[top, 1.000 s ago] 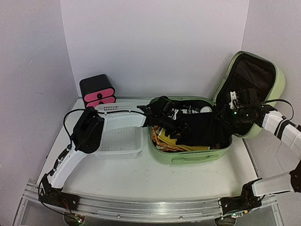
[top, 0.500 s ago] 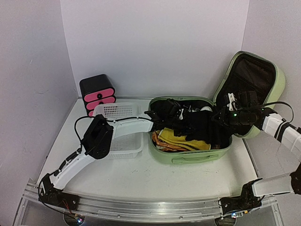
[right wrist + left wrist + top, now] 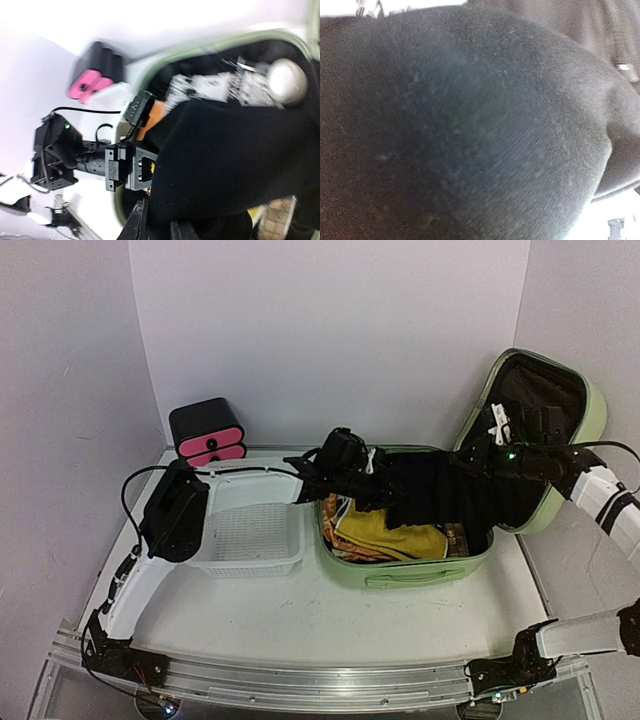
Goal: Open, take out, and arrange the luggage
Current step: Pick up the clothes from the opened luggage, then place the clothes in the bin.
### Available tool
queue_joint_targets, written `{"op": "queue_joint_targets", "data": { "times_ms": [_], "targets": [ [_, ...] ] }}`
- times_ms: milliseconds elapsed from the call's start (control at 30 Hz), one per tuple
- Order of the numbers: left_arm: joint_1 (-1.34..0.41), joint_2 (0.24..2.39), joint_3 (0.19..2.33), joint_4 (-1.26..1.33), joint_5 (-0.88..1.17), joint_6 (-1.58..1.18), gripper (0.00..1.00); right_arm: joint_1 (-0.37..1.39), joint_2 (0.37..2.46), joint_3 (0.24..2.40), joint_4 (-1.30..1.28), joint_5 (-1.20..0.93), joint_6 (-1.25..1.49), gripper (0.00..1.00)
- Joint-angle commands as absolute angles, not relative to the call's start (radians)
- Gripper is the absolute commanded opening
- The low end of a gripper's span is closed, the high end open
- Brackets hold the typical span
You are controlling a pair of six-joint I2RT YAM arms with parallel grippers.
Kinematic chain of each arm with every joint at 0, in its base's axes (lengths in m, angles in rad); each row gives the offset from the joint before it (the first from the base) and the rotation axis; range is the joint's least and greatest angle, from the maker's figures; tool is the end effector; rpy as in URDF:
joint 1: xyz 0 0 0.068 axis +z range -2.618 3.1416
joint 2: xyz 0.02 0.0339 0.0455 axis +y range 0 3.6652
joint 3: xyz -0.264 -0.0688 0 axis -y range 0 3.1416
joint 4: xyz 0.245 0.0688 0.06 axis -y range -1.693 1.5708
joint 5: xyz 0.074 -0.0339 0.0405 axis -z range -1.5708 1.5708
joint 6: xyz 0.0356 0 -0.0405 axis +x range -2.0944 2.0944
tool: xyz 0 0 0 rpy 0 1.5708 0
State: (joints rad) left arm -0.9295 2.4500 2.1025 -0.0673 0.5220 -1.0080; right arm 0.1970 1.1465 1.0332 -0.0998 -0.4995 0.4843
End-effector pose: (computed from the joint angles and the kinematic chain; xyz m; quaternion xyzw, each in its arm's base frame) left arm 0.3268 -0.4674 0.2126 0.1091 0.8141 -0.5574 0.1208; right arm 0.2559 0.0685 0.3637 -0.0456 0.7686 0.3846 0.5092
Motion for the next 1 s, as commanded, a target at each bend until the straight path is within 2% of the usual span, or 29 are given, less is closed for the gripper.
{"op": "queue_joint_targets", "data": {
  "times_ms": [0, 367, 767, 967],
  "targets": [
    [-0.900, 2.240, 2.060, 0.045, 0.542, -0.964, 0.00, 0.199, 1.167, 1.146, -0.036, -0.678, 0.514, 0.13],
    [-0.808, 2.011, 1.863, 0.046, 0.607, -0.954, 0.00, 0.224, 1.288, 1.226, 0.161, -0.797, 0.665, 0.10],
    [-0.579, 1.651, 1.522, 0.021, 0.694, -0.938, 0.00, 0.483, 1.564, 1.492, 0.326, -0.694, 0.759, 0.08],
    [-0.452, 1.550, 1.476, -0.167, 0.751, -0.849, 0.00, 0.598, 1.760, 1.690, 0.373, -0.665, 0.781, 0.07]
  ]
}}
